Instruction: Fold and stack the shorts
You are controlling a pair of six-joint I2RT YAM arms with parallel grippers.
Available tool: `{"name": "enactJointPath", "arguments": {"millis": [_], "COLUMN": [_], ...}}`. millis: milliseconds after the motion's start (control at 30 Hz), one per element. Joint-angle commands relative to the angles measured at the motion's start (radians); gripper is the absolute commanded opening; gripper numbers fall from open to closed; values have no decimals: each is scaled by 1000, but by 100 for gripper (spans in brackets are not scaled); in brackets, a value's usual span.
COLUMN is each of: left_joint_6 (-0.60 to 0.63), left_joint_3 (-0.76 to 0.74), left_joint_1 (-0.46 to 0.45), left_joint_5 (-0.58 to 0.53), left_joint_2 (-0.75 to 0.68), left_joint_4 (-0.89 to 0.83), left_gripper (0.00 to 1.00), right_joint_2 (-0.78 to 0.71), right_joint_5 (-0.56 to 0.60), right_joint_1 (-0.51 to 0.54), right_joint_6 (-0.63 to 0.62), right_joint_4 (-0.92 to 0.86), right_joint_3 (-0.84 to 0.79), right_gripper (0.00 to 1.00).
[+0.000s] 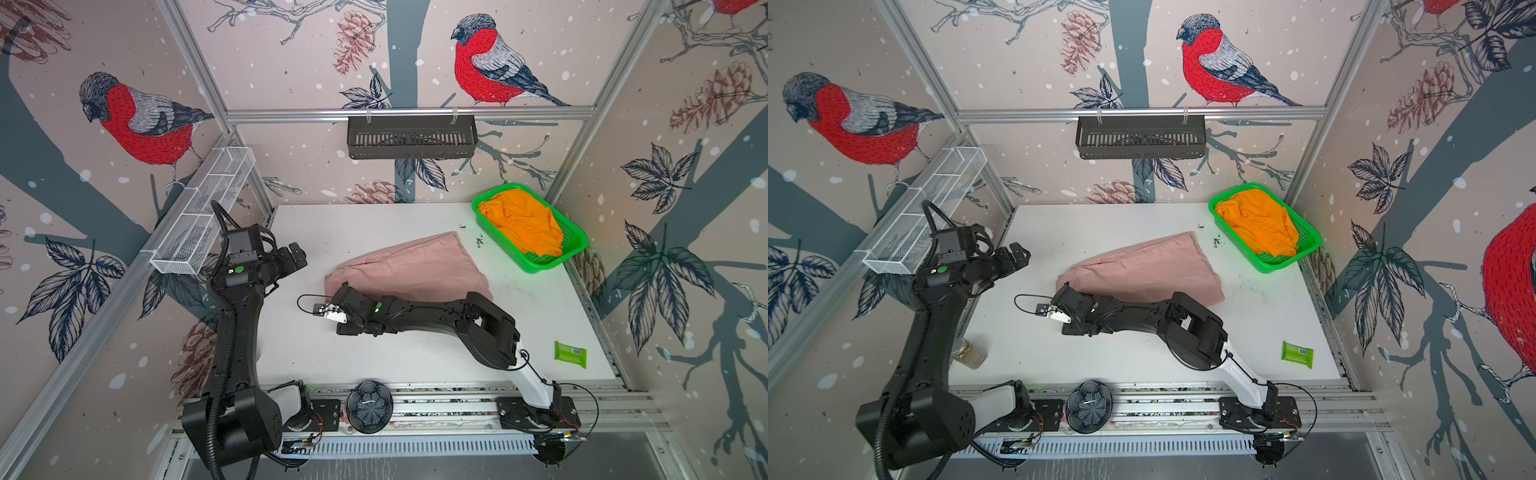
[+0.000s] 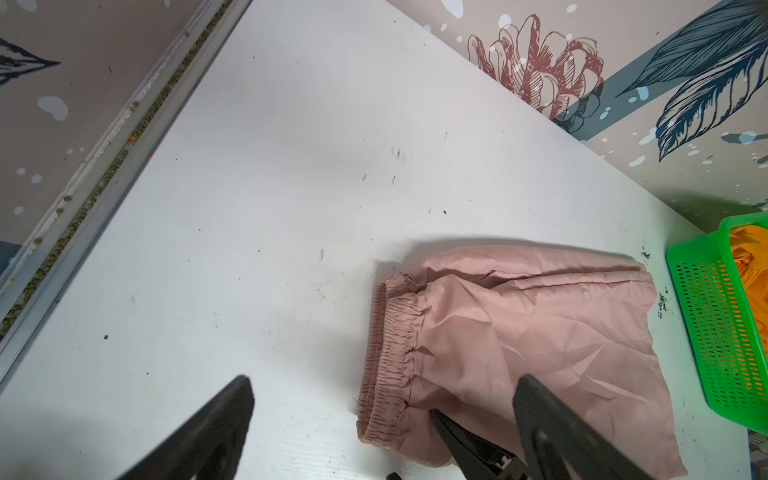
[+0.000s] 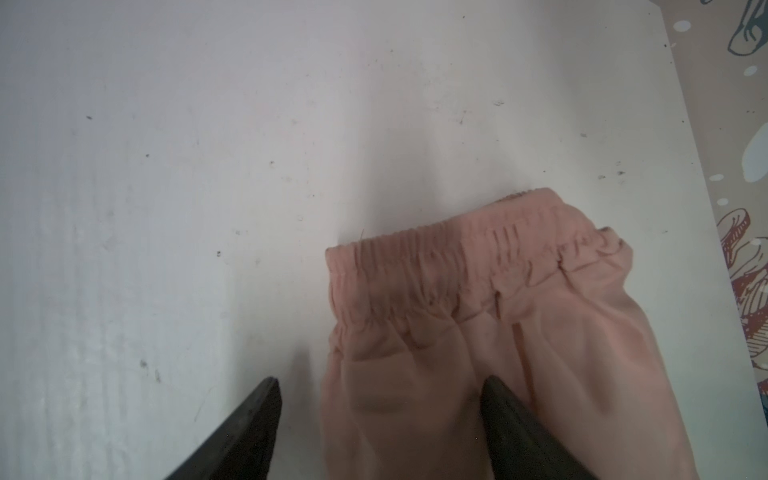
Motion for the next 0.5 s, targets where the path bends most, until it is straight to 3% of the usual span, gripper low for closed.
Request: {"name": "enactJointPath", "arguments": {"millis": [0, 200, 300, 400, 467], "left_joint_6": [-3, -21, -50, -106, -153], "left_joint_3": [-38, -96, -121, -180, -230], "left_joint_1": [3, 6, 7, 7, 7], "left_joint_5": [16, 14, 16, 42, 70], "left_joint_2": [-15, -21, -26, -44, -58], "left_joint_4": [15, 32, 53, 108, 150], "left_gripper": [98, 98, 98, 98, 98], "right_joint_2": [27, 55, 55, 32, -1], "right_joint_5": [97, 156, 148, 68, -9], "right_joint_1": [3, 5, -2, -15, -30], "right_joint_6": [-59, -81, -64, -20, 32], "right_joint_4": [50, 122, 150, 153, 176], "right_joint_3": [9, -23, -32, -38, -69], "right_gripper": [78, 78, 72, 47, 24]}}
